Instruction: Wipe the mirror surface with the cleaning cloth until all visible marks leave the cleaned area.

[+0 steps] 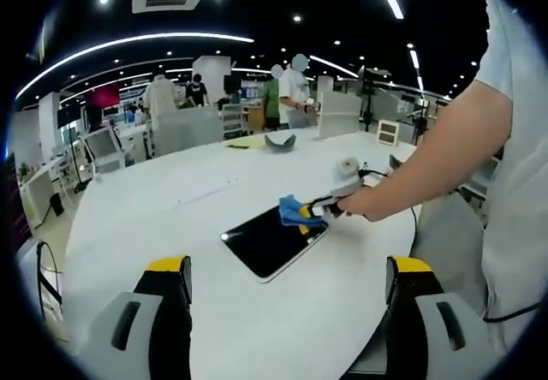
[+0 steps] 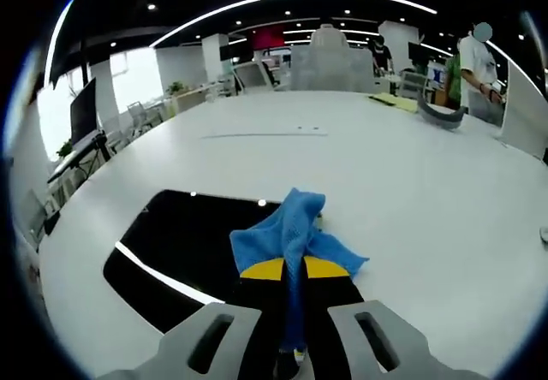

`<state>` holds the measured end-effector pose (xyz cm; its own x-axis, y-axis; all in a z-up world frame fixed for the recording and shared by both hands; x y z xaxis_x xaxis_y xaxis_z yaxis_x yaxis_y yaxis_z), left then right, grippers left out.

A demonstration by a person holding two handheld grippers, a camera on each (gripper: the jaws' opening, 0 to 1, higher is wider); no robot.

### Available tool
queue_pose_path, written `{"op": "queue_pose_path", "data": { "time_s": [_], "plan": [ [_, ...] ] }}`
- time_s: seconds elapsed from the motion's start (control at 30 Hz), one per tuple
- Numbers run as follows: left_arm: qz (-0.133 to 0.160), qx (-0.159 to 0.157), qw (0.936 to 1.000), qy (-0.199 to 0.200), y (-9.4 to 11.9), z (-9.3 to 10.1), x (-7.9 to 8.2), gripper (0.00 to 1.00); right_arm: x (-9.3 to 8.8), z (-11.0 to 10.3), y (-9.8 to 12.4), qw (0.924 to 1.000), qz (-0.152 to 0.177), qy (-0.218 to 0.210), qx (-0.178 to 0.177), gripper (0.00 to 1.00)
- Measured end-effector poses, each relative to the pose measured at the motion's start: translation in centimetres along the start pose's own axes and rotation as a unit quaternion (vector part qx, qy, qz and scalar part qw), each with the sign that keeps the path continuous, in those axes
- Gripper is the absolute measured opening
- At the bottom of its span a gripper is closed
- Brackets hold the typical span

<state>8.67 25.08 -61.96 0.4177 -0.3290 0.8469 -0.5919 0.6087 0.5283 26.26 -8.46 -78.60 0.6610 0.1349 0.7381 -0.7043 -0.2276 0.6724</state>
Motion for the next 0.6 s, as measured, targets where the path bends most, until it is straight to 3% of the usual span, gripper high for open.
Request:
{"op": "queue_pose_path", "data": {
  "time_s": [0.6],
  "plan": [
    [-0.007,-0.011,0.9999,-0.004,-1.5,0.4,-0.4,0.95,0.0,-1.4,-0.2,0.9992,0.002,0.019,0.035,0.02]
  ]
}}
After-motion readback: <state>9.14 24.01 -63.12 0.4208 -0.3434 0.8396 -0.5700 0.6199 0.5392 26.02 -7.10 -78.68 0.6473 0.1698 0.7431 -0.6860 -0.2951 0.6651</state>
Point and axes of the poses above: the point that each gripper's makers call its tool centre point, and the gripper's own axes: y roughly backward along the fingers, z roughly to its right, x roughly out of its top, the point moved 10 cm from there along y, roughly backward along the fingers, and after that the axes turned 7 degrees about -z, right-handed, at the moved point
